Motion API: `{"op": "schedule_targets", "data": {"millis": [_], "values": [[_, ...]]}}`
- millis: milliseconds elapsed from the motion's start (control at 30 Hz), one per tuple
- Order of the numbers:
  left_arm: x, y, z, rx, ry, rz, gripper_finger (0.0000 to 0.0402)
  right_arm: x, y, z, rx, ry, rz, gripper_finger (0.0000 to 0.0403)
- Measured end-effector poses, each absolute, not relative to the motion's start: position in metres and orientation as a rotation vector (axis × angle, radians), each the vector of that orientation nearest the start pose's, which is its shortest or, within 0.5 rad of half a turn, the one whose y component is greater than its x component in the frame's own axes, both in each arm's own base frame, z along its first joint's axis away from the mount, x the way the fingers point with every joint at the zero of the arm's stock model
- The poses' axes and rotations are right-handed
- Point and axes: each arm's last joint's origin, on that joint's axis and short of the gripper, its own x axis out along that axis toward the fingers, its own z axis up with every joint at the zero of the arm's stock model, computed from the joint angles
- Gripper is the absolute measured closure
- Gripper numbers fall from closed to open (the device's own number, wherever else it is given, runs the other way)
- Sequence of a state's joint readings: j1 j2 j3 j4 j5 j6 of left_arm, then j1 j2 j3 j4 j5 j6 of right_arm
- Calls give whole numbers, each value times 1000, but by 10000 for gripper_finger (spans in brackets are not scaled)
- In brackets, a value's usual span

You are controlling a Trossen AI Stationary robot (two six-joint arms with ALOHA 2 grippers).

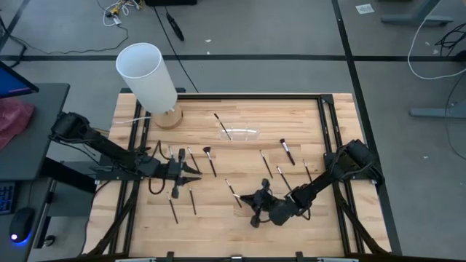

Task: Put items in baskets/containers
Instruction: Put the black eyeshadow brush into the transparent organizer

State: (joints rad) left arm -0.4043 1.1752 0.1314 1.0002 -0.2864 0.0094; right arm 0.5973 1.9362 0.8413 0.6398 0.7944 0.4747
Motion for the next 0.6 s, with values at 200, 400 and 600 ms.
{"op": "schedule_targets", "data": {"millis": [200, 400, 600], "values": [[201, -88, 165, 114, -21, -255, 319, 325, 178, 152, 115, 66, -127, 394], [247, -113, 165, 140, -16, -388, 319, 332, 168, 173, 66, -116, -9, 394], [275, -123, 175, 183, -66, -374, 299, 332, 169, 176, 58, -149, 77, 394]]}}
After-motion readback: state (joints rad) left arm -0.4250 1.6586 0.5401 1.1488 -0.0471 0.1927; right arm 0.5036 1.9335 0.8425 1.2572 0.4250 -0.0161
